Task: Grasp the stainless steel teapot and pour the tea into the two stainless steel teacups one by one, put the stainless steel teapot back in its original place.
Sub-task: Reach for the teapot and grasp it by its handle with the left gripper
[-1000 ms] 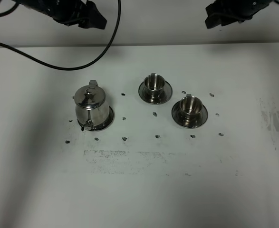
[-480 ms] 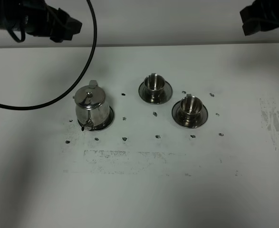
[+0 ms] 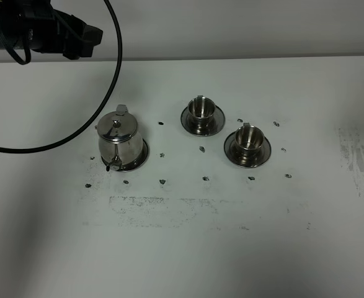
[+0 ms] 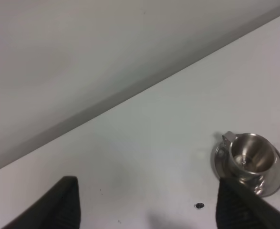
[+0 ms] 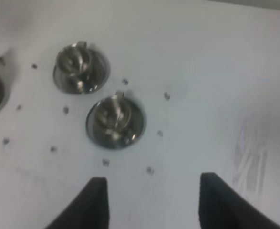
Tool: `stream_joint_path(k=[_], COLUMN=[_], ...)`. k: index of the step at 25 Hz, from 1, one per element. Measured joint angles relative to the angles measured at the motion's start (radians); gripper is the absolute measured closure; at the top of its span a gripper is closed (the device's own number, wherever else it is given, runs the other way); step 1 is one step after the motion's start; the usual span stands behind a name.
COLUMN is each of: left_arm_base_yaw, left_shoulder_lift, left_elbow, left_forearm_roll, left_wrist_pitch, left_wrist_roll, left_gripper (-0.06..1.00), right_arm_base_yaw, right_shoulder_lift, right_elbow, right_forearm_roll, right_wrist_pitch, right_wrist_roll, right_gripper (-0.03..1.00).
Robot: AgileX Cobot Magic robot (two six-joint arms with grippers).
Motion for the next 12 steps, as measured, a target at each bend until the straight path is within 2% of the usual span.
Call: stream_joint_path(k=[6, 12], left_arm_base_yaw=[0.000, 0.000], left_shoulder_lift=[-0.001, -0.001], left_elbow=[0.000, 0.000], left_forearm_roll=[-0.001, -0.010], left_wrist_pitch=[0.001, 0.004], left_wrist_roll=[0.000, -0.003], left_gripper=[0.36, 0.36], right_arm_base_yaw=[0.000, 0.000], right_shoulder_lift=[-0.322, -0.594], right_elbow=[0.220, 0.335], right_forearm_roll=[0.000, -0.009], right_wrist_pitch=[0.073, 0.087], right_wrist_roll=[0.024, 0.097], right_gripper=[0.55, 0.57])
